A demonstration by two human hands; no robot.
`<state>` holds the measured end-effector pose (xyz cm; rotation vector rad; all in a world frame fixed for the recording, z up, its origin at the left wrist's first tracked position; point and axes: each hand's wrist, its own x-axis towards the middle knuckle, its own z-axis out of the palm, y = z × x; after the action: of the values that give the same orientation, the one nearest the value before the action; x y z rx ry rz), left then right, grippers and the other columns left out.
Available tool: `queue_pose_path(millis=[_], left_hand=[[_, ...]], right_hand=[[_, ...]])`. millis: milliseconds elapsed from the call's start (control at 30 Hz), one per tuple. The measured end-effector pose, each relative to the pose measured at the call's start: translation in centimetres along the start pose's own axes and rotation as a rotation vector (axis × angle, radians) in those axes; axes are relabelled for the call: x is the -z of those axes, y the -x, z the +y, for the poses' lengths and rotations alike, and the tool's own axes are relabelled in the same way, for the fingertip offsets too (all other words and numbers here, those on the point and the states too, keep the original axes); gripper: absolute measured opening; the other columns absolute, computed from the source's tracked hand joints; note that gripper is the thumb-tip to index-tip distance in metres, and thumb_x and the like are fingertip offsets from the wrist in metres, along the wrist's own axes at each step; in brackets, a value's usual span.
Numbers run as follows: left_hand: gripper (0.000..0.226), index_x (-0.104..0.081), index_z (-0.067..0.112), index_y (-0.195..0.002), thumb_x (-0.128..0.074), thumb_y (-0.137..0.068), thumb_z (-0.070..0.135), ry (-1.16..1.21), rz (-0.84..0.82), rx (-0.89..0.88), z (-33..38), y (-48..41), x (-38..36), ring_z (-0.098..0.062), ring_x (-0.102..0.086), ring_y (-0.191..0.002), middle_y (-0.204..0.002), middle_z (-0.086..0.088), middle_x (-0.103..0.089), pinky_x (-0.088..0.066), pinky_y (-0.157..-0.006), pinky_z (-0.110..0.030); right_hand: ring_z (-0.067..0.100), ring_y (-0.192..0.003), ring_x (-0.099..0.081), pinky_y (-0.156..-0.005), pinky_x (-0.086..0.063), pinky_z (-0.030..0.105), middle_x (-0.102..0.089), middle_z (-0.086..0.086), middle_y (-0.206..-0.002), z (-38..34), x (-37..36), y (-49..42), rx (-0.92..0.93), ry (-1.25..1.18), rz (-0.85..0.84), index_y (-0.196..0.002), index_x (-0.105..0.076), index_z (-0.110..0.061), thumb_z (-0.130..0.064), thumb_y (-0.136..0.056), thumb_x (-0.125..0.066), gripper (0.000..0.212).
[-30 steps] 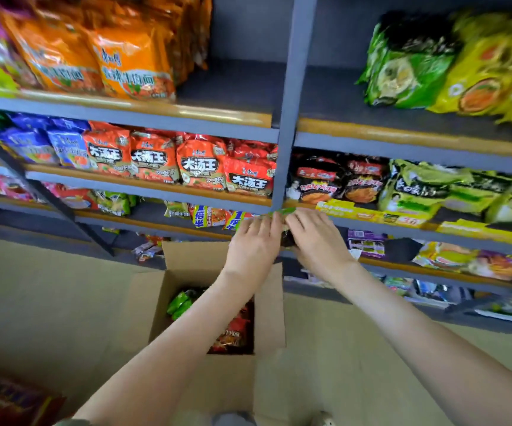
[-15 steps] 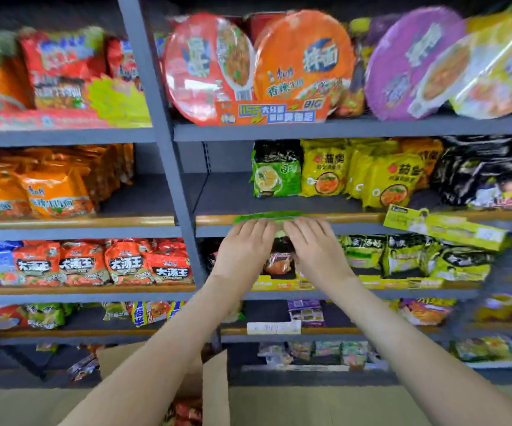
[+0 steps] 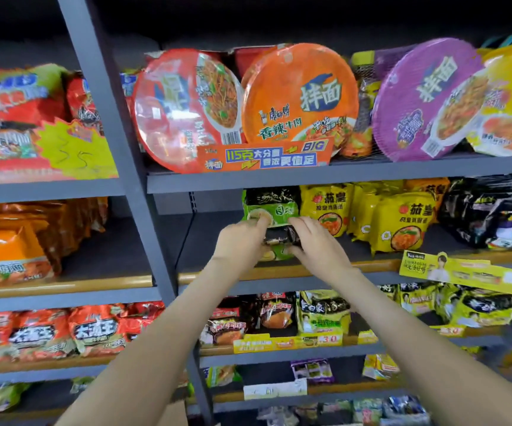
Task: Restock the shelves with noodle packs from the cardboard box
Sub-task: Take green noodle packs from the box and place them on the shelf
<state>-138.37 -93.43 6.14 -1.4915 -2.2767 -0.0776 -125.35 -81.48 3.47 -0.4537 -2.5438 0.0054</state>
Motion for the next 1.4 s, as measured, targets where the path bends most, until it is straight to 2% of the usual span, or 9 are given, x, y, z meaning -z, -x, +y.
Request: queue_pose_path(millis=[167, 267, 367, 533, 667, 767, 867, 1100, 1400], left_hand=[[0.053, -0.045, 0.026, -0.136, -0.061, -0.088, 0.044, 0.166, -0.083, 0.046, -1.2, -4.0, -1.2, -0.026, -0.061, -0.104, -0.113, -0.003, -0.065, -0.046, -0.077, -0.032], [0.056, -0.045, 0.026, -0.138, -0.058, -0.088, 0.049, 0.105, -0.079, 0.063, -1.7, -5.3, -2.6, -0.027, -0.054, -0.116, -0.124, -0.006, -0.061, -0.037, -0.097, -0.035], [0.066, -0.027, 0.018, -0.148, -0.050, -0.093, 0.047, 0.017, -0.012, 0.074, -1.6, -5.7, -4.1, -0.030, -0.028, -0.139, -0.150, -0.013, -0.033, -0.010, -0.116, -0.044], [0.079, 0.008, 0.016, -0.152, -0.046, -0.098, 0.034, -0.098, 0.049, -0.103, -0.8, -4.3, -6.6, -0.025, 0.011, -0.147, -0.159, -0.010, 0.011, 0.019, -0.112, -0.043], [0.081, 0.033, 0.014, -0.140, -0.037, -0.101, 0.032, -0.176, 0.047, -0.055, -1.1, -4.1, -8.0, -0.021, 0.035, -0.133, -0.144, -0.006, 0.039, 0.026, -0.108, -0.041], [0.075, 0.030, 0.010, -0.140, -0.029, -0.103, 0.037, -0.190, 0.008, -0.021, -1.2, -4.3, -8.7, -0.022, 0.030, -0.137, -0.146, -0.006, 0.038, 0.021, -0.110, -0.041], [0.071, 0.025, 0.009, -0.145, -0.023, -0.103, 0.042, -0.129, -0.153, -0.018, -1.4, -4.6, -9.2, -0.020, 0.022, -0.144, -0.154, -0.005, 0.029, 0.013, -0.116, -0.041], [0.076, 0.035, 0.018, -0.136, -0.025, -0.101, 0.049, -0.215, -0.122, -0.048, -2.3, -5.6, -9.5, -0.022, 0.024, -0.143, -0.142, -0.004, 0.040, 0.017, -0.113, -0.042], [0.078, 0.031, 0.013, -0.141, -0.029, -0.102, 0.045, -0.221, -0.062, -0.076, -2.4, -6.1, -10.8, -0.025, 0.024, -0.142, -0.150, -0.010, 0.032, 0.016, -0.112, -0.046]], right_hand=[[0.025, -0.130, -0.035, -0.095, -0.039, 0.038, -0.041, 0.008, -0.140, 1.6, -1.2, -3.2, -0.158, -0.207, -0.125, -0.142, -0.034, -0.016, -0.025, -0.090, -0.063, 0.060], [0.026, -0.129, -0.038, -0.096, -0.039, 0.038, -0.042, 0.008, -0.139, 2.2, -2.1, -4.5, -0.220, -0.267, -0.131, -0.140, -0.034, -0.015, -0.024, -0.089, -0.065, 0.060], [0.028, -0.131, -0.037, -0.101, -0.038, 0.041, -0.040, 0.011, -0.141, 2.9, -3.0, -5.5, -0.234, -0.287, -0.118, -0.141, -0.033, -0.014, -0.026, -0.089, -0.064, 0.061], [0.027, -0.136, -0.015, -0.110, -0.023, 0.044, -0.019, 0.004, -0.157, 4.7, -4.2, -6.1, -0.196, 0.011, -0.056, -0.151, -0.022, -0.021, -0.041, -0.088, -0.062, 0.076], [0.025, -0.109, -0.045, -0.082, -0.049, 0.041, -0.059, 0.010, -0.125, 4.4, -4.7, -5.6, 0.050, 0.243, 0.083, -0.130, -0.056, -0.010, -0.026, -0.068, -0.084, 0.069], [0.027, -0.121, -0.051, -0.093, -0.045, 0.041, -0.053, 0.009, -0.136, 4.7, -6.0, -5.0, 0.071, 0.237, 0.006, -0.138, -0.048, -0.010, -0.034, -0.072, -0.081, 0.078], [0.020, -0.147, -0.006, -0.115, -0.012, 0.041, -0.006, 0.001, -0.160, 5.3, -6.9, -4.5, -0.002, 0.225, -0.173, -0.153, -0.003, -0.017, -0.049, -0.086, -0.060, 0.093], [0.016, -0.137, 0.030, -0.113, 0.014, 0.039, 0.027, -0.001, -0.152, 5.8, -6.9, -5.3, -0.052, 0.286, -0.259, -0.141, 0.026, -0.017, -0.043, -0.091, -0.055, 0.099], [0.022, -0.146, 0.011, -0.116, 0.005, 0.043, 0.005, 0.004, -0.160, 5.0, -7.3, -5.7, -0.120, 0.335, -0.235, -0.150, 0.010, -0.015, -0.038, -0.084, -0.067, 0.104]])
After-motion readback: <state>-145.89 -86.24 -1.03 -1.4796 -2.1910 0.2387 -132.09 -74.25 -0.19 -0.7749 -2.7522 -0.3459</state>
